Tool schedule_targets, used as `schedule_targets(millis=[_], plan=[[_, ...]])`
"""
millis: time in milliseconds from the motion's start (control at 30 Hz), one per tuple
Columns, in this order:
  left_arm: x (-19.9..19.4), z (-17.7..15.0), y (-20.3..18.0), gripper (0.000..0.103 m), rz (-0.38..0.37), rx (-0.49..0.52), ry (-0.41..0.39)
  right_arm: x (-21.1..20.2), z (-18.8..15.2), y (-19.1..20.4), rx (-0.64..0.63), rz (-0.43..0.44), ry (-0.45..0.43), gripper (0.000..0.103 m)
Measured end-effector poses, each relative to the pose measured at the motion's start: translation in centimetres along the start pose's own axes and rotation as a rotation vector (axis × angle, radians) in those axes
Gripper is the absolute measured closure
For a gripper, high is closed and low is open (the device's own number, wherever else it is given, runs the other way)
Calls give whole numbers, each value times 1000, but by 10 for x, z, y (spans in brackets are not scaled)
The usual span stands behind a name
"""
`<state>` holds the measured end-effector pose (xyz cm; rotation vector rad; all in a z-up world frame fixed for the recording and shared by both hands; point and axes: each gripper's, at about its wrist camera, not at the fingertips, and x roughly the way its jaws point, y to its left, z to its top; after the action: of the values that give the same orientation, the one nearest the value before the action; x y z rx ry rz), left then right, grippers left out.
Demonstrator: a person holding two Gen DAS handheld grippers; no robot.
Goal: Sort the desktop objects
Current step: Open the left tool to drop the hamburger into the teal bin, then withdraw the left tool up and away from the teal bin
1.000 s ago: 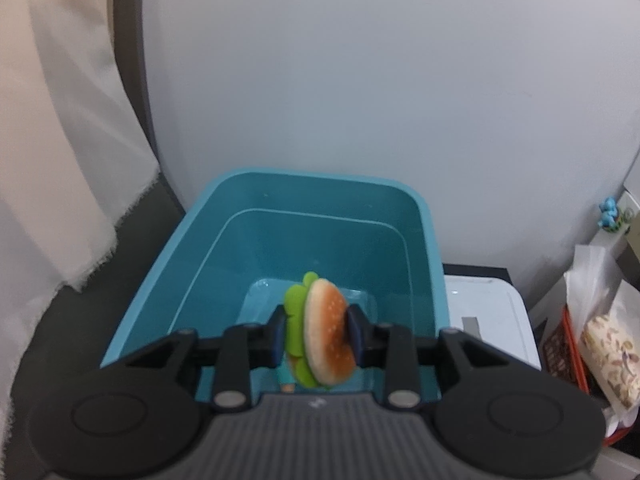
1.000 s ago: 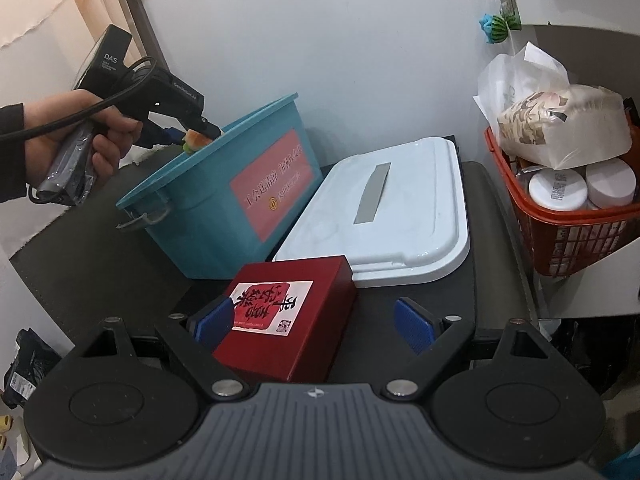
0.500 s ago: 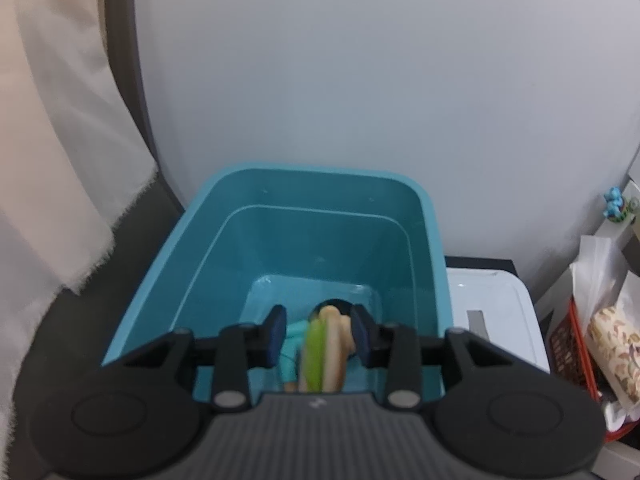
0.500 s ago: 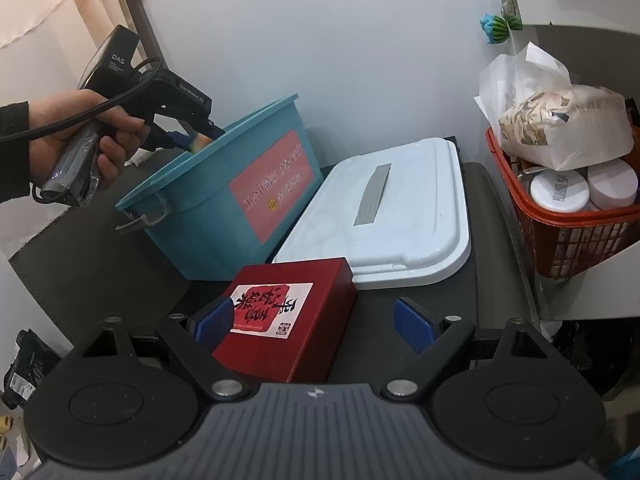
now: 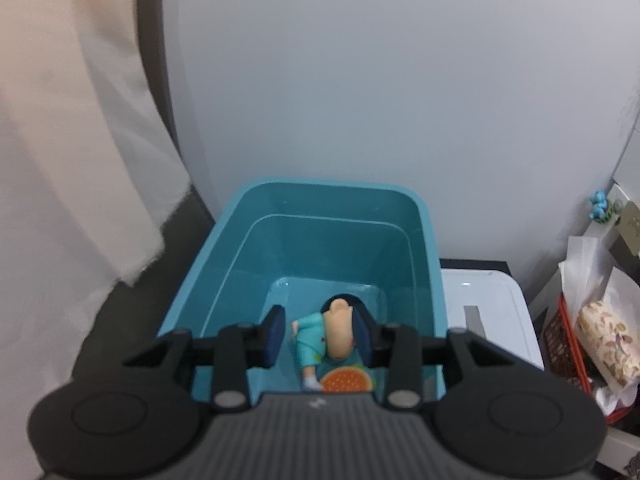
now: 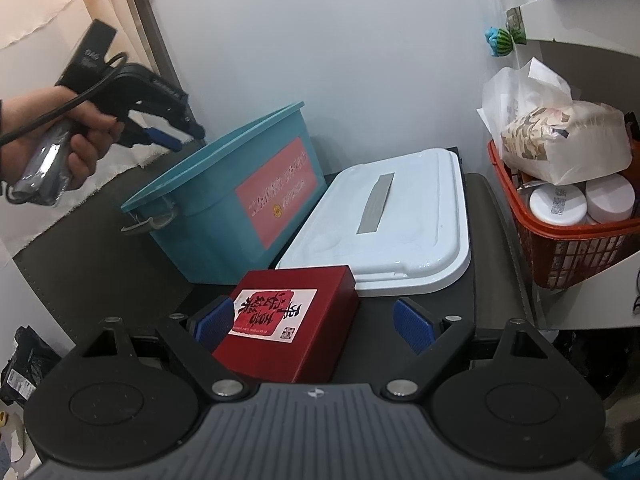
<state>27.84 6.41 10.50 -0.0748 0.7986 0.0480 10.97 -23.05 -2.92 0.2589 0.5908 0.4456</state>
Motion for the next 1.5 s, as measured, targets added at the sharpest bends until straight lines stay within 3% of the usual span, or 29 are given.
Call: schedule_targets(millis=[900, 1500], plan=[[-102, -66, 15, 63, -69, 1, -61, -23, -3, 25, -107, -35, -35, 13], [-127, -108, -7, 63, -131, 41, -98, -40, -6, 43, -186, -68, -47, 13]])
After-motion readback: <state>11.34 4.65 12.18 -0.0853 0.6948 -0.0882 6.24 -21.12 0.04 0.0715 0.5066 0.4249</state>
